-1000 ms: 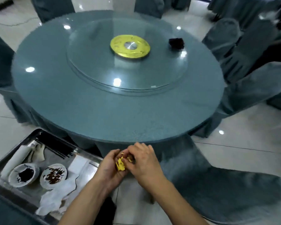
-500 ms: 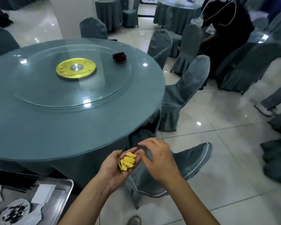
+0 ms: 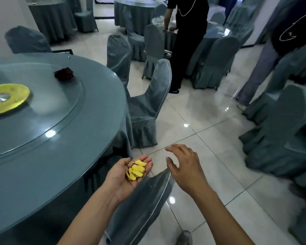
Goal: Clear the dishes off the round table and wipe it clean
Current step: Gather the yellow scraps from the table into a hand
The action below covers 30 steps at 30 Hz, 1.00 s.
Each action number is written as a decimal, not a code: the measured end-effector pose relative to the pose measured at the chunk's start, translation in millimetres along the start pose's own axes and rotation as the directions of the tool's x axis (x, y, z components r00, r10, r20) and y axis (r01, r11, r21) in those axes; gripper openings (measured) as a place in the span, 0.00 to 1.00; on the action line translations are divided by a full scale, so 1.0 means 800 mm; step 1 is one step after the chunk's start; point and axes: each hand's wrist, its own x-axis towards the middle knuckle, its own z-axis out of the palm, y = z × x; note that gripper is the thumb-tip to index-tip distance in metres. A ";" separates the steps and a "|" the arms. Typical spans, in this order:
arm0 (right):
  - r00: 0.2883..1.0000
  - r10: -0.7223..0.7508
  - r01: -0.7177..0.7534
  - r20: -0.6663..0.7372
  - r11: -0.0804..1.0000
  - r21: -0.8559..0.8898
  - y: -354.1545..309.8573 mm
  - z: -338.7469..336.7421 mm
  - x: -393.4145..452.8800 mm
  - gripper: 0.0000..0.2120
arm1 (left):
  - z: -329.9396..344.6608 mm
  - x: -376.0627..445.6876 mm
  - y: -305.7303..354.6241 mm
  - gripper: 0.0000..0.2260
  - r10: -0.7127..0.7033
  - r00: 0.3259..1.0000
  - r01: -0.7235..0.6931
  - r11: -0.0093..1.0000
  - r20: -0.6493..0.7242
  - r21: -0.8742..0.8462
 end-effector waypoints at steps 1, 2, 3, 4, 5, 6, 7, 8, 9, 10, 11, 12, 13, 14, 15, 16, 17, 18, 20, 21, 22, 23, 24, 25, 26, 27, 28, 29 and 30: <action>1.000 -0.001 0.001 0.000 1.000 -0.002 0.023 -0.007 0.017 0.16 | 0.022 0.015 -0.003 0.22 0.003 1.000 -0.003 1.000 -0.007 0.005; 1.000 -0.005 0.005 -0.003 1.000 -0.005 0.046 -0.014 0.035 0.16 | 0.044 0.031 -0.005 0.22 0.006 1.000 -0.005 1.000 -0.010 0.011; 1.000 -0.009 0.009 -0.011 1.000 -0.008 0.070 -0.023 0.054 0.16 | 0.067 0.048 -0.008 0.22 0.008 1.000 -0.008 1.000 -0.010 0.011; 1.000 -0.015 0.015 -0.019 1.000 -0.010 0.095 -0.033 0.072 0.16 | 0.092 0.064 -0.012 0.22 0.012 1.000 -0.012 1.000 -0.015 0.005; 0.999 -0.026 0.025 -0.024 1.000 -0.009 0.118 -0.043 0.091 0.16 | 0.117 0.080 -0.017 0.22 0.019 1.000 -0.019 1.000 -0.024 -0.001; 0.999 -0.040 0.040 -0.029 0.999 -0.004 0.141 -0.053 0.110 0.16 | 0.142 0.095 -0.021 0.22 0.027 0.999 -0.027 1.000 -0.033 -0.005; 0.998 -0.052 0.052 -0.029 0.999 0.003 0.164 -0.064 0.129 0.16 | 0.167 0.109 -0.025 0.22 0.034 0.998 -0.034 0.999 -0.044 -0.011; 0.998 -0.064 0.064 -0.025 0.998 0.008 0.185 -0.075 0.146 0.16 | 0.190 0.121 -0.030 0.22 0.039 0.998 -0.040 0.999 -0.053 -0.018; 0.997 -0.081 0.081 -0.018 0.997 0.008 0.204 -0.084 0.164 0.16 | 0.212 0.133 -0.034 0.22 0.045 0.997 -0.047 0.999 -0.059 -0.024; 0.995 -0.102 0.103 -0.016 0.995 0.008 0.223 -0.093 0.184 0.16 | 0.233 0.145 -0.037 0.22 0.051 0.997 -0.053 0.998 -0.061 -0.030; 0.993 -0.119 0.119 -0.016 0.993 0.010 0.240 -0.101 0.204 0.15 | 0.254 0.157 -0.038 0.23 0.056 0.997 -0.058 0.998 -0.062 -0.039; 0.992 -0.129 0.129 -0.014 0.991 0.016 0.256 -0.108 0.226 0.15 | 0.274 0.170 -0.038 0.23 0.062 0.996 -0.065 0.997 -0.067 -0.046; 0.990 -0.139 0.139 -0.008 0.990 0.022 0.271 -0.113 0.248 0.15 | 0.294 0.183 -0.036 0.23 0.072 0.994 -0.076 0.996 -0.077 -0.055; 0.988 -0.154 0.154 -0.006 0.988 0.027 0.286 -0.117 0.269 0.15 | 0.311 0.197 -0.032 0.23 0.083 0.993 -0.089 0.994 -0.086 -0.067; 0.985 -0.171 0.171 -0.007 0.985 0.030 0.299 -0.120 0.291 0.15 | 0.327 0.212 -0.028 0.23 0.095 0.992 -0.101 0.992 -0.085 -0.076; 0.983 -0.186 0.186 -0.006 0.982 0.028 0.312 -0.122 0.315 0.15 | 0.344 0.228 -0.022 0.24 0.107 0.991 -0.113 0.990 -0.084 -0.082; 0.980 -0.198 0.198 0.000 0.980 0.027 0.324 -0.123 0.341 0.15 | 0.360 0.246 -0.015 0.24 0.118 0.989 -0.126 0.988 -0.090 -0.091; 0.978 -0.210 0.209 0.007 0.977 0.026 0.336 -0.123 0.369 0.15 | 0.375 0.266 -0.007 0.24 0.126 0.987 -0.137 0.985 -0.104 -0.104; 0.973 -0.229 0.229 0.014 0.973 0.025 0.359 -0.121 0.427 0.15 | 0.405 0.307 0.013 0.24 0.133 0.985 -0.147 0.980 -0.110 -0.135; 0.971 -0.239 0.238 0.014 0.971 0.027 0.369 -0.120 0.458 0.15 | 0.421 0.328 0.024 0.24 0.137 0.985 -0.152 0.977 -0.104 -0.148; 0.968 -0.251 0.250 0.016 0.968 0.028 0.379 -0.120 0.490 0.15 | 0.438 0.350 0.037 0.24 0.145 0.984 -0.161 0.974 -0.104 -0.162; 0.965 -0.262 0.261 0.022 0.965 0.028 0.387 -0.120 0.524 0.16 | 0.456 0.372 0.051 0.24 0.153 0.982 -0.171 0.969 -0.113 -0.176; 0.962 -0.270 0.270 0.033 0.963 0.027 0.395 -0.120 0.559 0.16 | 0.474 0.393 0.067 0.24 0.157 0.980 -0.178 0.966 -0.121 -0.189; 0.960 -0.276 0.275 0.048 0.961 0.025 0.401 -0.121 0.593 0.16 | 0.494 0.414 0.083 0.24 0.160 0.979 -0.184 0.963 -0.127 -0.198; 0.957 -0.282 0.281 0.063 0.960 0.022 0.408 -0.122 0.626 0.16 | 0.512 0.433 0.098 0.24 0.164 0.978 -0.189 0.960 -0.132 -0.208; 0.954 -0.289 0.289 0.075 0.957 0.018 0.414 -0.123 0.656 0.16 | 0.528 0.451 0.112 0.24 0.170 0.977 -0.196 0.956 -0.131 -0.219; 0.951 -0.299 0.299 0.082 0.954 0.013 0.420 -0.125 0.688 0.16 | 0.545 0.468 0.127 0.24 0.179 0.976 -0.203 0.953 -0.122 -0.225; 0.946 -0.312 0.312 0.086 0.950 0.010 0.426 -0.128 0.718 0.16 | 0.563 0.485 0.142 0.24 0.187 0.975 -0.210 0.950 -0.118 -0.231; 0.942 -0.324 0.324 0.088 0.946 0.011 0.432 -0.129 0.747 0.16 | 0.581 0.501 0.156 0.24 0.194 0.973 -0.220 0.946 -0.126 -0.240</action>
